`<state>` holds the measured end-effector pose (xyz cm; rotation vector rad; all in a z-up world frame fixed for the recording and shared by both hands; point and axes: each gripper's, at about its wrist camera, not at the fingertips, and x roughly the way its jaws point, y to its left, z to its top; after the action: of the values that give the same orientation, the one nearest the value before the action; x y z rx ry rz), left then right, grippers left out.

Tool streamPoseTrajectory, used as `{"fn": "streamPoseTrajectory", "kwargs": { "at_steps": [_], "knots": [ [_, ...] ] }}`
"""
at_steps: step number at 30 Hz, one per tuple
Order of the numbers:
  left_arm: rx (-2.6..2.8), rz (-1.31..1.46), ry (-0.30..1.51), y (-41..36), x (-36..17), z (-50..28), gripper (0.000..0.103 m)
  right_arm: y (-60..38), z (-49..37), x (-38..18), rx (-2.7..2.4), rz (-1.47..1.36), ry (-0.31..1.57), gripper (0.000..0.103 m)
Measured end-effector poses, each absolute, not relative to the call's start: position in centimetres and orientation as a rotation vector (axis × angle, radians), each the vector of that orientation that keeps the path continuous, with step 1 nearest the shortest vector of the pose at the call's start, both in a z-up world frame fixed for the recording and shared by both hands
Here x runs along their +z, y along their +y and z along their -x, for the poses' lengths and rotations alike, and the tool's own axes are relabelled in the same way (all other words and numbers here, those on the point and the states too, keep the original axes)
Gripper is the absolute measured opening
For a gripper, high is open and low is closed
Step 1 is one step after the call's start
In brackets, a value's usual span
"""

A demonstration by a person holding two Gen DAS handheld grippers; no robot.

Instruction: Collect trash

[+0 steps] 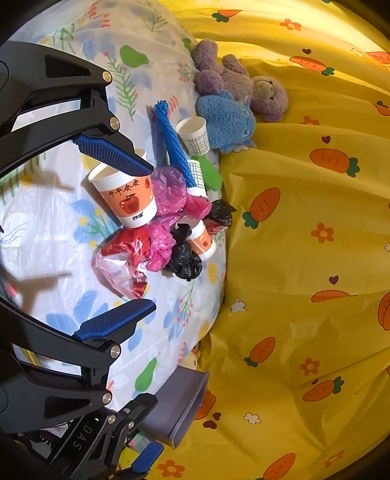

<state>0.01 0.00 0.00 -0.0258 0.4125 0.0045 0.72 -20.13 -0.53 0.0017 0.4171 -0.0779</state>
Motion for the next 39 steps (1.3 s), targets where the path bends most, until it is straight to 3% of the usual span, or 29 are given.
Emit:
{"fn": "streamPoseTrajectory", "kwargs": {
  "at_steps": [39],
  "knots": [
    [-0.015,0.043,0.417,-0.8,-0.4,0.0,0.083,-20.4,-0.4,-0.4,-0.093,-0.004,0.410,0.098]
  ]
}}
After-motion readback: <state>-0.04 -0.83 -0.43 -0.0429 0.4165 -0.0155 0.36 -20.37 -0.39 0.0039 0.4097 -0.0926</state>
